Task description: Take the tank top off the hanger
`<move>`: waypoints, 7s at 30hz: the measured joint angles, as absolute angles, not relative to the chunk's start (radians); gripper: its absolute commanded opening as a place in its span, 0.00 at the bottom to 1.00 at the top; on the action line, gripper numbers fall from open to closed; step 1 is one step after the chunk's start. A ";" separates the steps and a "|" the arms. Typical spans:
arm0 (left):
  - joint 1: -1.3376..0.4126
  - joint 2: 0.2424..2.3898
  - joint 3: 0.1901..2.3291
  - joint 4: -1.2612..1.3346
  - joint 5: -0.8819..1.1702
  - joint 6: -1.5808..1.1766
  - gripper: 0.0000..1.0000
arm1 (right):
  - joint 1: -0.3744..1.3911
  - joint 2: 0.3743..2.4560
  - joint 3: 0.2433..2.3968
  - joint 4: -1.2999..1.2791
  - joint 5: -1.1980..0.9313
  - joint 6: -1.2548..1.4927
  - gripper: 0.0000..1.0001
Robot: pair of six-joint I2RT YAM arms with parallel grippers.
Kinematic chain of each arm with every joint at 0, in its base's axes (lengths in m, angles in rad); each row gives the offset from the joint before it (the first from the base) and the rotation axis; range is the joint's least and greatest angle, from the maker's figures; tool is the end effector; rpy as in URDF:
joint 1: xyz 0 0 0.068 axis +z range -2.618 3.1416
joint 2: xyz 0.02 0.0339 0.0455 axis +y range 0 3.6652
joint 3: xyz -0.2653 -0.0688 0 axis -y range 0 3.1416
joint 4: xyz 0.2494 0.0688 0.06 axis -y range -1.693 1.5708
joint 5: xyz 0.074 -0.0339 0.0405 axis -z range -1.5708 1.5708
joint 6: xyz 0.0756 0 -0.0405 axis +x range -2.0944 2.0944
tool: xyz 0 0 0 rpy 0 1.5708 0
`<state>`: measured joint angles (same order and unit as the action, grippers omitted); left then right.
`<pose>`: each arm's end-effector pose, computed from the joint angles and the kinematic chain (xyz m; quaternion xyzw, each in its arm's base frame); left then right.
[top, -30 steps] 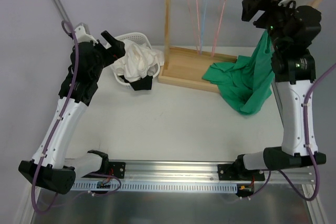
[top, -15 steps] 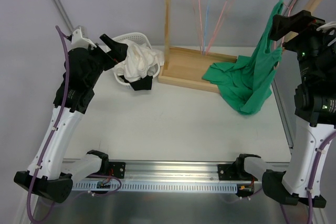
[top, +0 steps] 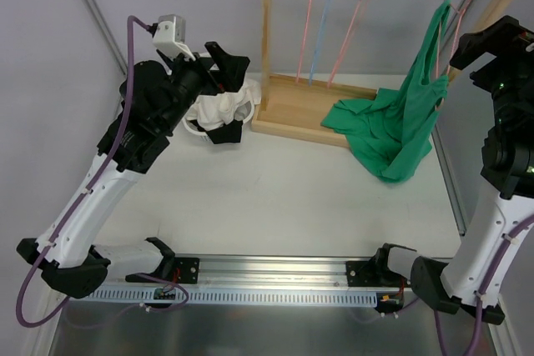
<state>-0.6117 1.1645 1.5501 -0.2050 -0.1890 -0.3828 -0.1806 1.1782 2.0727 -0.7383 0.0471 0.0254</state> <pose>0.2288 -0.1431 0.5332 0.0008 0.6417 -0.3116 0.7008 0.1720 -0.0350 0.6139 0.0846 0.6443 -0.0742 0.7564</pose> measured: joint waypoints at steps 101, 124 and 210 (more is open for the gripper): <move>-0.682 1.170 1.505 0.102 -0.034 0.014 0.99 | -0.167 1.738 2.403 -0.447 -0.014 -0.026 0.00; -0.915 1.551 1.857 0.120 0.540 0.043 0.99 | -0.167 1.401 2.221 -0.574 -0.088 0.108 0.00; -1.294 1.707 1.937 0.222 0.455 -0.078 0.00 | -0.167 1.241 2.151 -0.691 -0.165 0.125 0.00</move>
<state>-1.2938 1.7065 1.9373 0.2222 0.4549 -0.0784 -0.1669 1.2407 2.1509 -0.6910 -0.1646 0.1249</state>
